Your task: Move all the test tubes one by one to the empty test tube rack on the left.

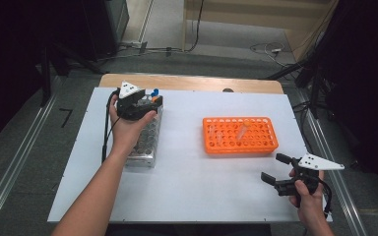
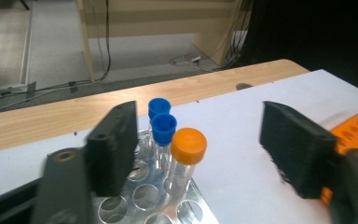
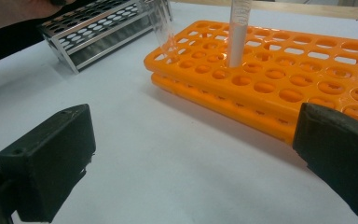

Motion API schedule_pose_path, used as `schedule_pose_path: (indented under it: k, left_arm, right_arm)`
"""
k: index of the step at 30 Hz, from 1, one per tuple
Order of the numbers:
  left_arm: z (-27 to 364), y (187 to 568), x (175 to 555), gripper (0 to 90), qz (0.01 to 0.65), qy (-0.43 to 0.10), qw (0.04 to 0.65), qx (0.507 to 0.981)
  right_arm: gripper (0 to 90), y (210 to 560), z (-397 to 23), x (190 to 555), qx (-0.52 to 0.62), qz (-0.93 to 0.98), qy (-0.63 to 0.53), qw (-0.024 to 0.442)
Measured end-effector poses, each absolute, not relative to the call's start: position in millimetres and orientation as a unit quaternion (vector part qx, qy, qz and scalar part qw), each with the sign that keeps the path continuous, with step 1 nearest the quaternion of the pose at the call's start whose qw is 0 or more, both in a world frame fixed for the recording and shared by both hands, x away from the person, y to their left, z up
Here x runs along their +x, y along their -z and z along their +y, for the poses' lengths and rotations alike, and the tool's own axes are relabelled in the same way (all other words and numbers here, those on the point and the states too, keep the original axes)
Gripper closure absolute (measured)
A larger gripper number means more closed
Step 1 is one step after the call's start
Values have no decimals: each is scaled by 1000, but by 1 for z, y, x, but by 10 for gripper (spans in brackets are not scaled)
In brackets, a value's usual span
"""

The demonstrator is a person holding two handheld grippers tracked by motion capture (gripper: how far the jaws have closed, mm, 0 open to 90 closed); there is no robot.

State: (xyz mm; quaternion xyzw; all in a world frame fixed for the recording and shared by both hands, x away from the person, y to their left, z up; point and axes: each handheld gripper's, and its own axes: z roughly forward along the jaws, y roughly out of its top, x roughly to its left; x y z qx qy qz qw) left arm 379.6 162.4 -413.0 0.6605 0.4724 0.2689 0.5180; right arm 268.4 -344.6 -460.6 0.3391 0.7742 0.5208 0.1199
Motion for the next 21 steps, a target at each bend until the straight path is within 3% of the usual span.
schedule_pose_path:
  k: [3,8,21]
  left_arm:
    - [163,411,370,109,471,-273,516,661]
    - [164,406,353,18,460,-272,518,668]
    - [164,405,305,0,434,-264,540,671]
  right_arm:
    - [0,459,-344,269,339,774,-521,118]
    - [0,457,-340,271,336,775,-522,116]
    - [0,448,-325,282,338,772,-524,121]
